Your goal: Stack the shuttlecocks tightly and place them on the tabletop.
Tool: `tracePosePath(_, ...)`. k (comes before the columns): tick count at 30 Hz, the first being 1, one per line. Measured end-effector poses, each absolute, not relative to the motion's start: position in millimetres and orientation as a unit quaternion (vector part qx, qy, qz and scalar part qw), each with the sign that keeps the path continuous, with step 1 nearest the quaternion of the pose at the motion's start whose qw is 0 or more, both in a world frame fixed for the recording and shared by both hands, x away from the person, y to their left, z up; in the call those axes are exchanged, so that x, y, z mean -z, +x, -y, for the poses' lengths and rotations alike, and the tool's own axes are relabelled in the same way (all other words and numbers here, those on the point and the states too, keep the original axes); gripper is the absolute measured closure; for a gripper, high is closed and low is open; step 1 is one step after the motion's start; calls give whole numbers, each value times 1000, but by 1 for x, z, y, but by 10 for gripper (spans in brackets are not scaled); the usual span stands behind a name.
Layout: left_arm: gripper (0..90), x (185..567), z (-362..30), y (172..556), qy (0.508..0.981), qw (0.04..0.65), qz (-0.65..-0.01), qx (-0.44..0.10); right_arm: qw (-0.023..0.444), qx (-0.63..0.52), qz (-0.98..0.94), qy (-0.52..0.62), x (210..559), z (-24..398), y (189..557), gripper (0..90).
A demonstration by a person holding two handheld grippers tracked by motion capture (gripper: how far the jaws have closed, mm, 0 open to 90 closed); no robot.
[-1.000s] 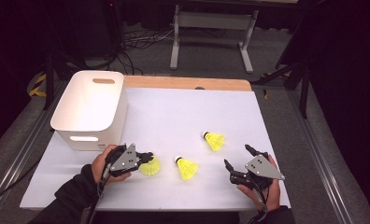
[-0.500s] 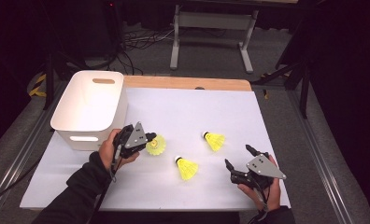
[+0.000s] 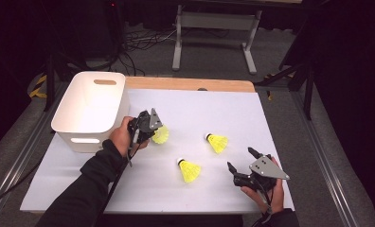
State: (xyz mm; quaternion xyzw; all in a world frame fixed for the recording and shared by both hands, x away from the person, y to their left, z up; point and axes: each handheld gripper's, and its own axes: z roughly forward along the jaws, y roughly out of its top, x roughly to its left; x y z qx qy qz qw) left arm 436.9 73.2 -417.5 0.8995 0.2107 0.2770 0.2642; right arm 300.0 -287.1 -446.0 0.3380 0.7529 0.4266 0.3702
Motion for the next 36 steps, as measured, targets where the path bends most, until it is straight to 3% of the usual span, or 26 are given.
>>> tracePosePath(7, 895, 417, -63, 449, 911, 228, -214, -270, 366, -422, -760, 331, 448, 285, 300, 159)
tracePosePath(21, 817, 433, -39, 463, 901, 267, -229, -254, 363, -420, -764, 329, 450, 285, 302, 158)
tracePosePath(36, 887, 437, -30, 472, 912, 231, -231, -249, 361, -419, -766, 326, 451, 284, 302, 158)
